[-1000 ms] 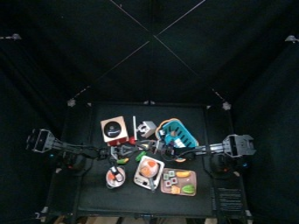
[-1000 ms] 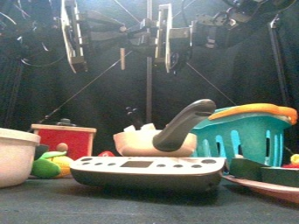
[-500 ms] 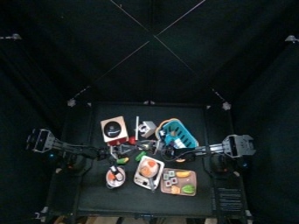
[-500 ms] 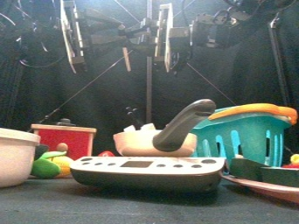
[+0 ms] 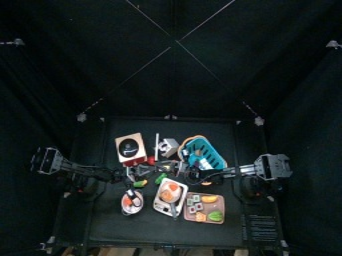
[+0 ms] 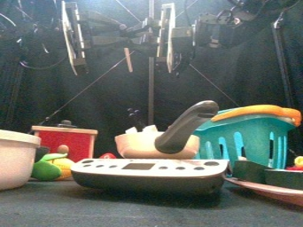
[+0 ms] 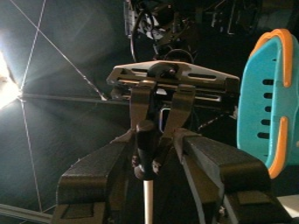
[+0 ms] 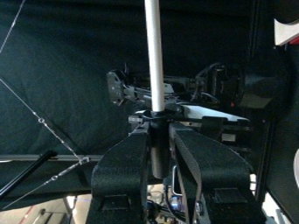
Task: Grab sharpener with other hand
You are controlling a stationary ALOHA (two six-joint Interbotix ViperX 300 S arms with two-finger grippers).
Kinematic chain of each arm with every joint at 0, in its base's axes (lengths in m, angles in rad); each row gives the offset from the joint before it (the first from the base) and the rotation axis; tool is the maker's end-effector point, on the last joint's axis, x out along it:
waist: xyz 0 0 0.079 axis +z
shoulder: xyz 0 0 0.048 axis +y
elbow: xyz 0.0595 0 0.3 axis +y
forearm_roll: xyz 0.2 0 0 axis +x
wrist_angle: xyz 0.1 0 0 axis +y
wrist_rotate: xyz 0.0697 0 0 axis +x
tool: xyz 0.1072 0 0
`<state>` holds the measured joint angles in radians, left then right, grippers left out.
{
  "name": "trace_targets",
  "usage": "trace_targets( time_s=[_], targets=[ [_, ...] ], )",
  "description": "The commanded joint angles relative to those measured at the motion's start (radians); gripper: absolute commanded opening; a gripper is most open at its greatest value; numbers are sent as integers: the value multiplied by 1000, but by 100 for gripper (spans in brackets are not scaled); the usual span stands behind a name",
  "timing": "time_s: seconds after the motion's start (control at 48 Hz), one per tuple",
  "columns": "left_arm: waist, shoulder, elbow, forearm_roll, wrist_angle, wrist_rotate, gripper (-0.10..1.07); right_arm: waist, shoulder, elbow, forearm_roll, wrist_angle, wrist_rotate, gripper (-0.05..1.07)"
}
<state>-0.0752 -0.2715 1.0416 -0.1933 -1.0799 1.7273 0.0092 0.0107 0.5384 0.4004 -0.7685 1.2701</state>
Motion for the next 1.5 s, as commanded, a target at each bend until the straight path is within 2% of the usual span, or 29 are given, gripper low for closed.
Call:
trace_targets(
  time_s=[0.0,0.229,0.479,0.583,0.792,0.979,1.167,1.479],
  targets=[
    [0,-2,-17,-2,-12,0,73,0,-18,-9,-3,-11,-2,54],
    [-2,-2,-14,-2,-29,-3,63,0,-14,-9,-3,-11,-2,54],
    [-14,-8,11,-6,-124,-11,60,0,-11,-5,-3,-11,-2,54],
    [-21,-17,28,-37,-147,-12,59,0,-11,3,-2,-14,-2,54],
    [-41,-17,40,-103,-150,-14,59,0,-11,9,-5,-25,-3,54],
    [-46,-17,40,-107,-152,-14,57,-3,-11,11,-29,-34,-14,55],
    [-46,-17,40,-112,-150,-12,46,-5,-11,11,-86,-38,-6,55],
    [-46,-18,41,-127,-150,-14,45,-6,-9,34,-110,-44,-18,60]
  ],
)
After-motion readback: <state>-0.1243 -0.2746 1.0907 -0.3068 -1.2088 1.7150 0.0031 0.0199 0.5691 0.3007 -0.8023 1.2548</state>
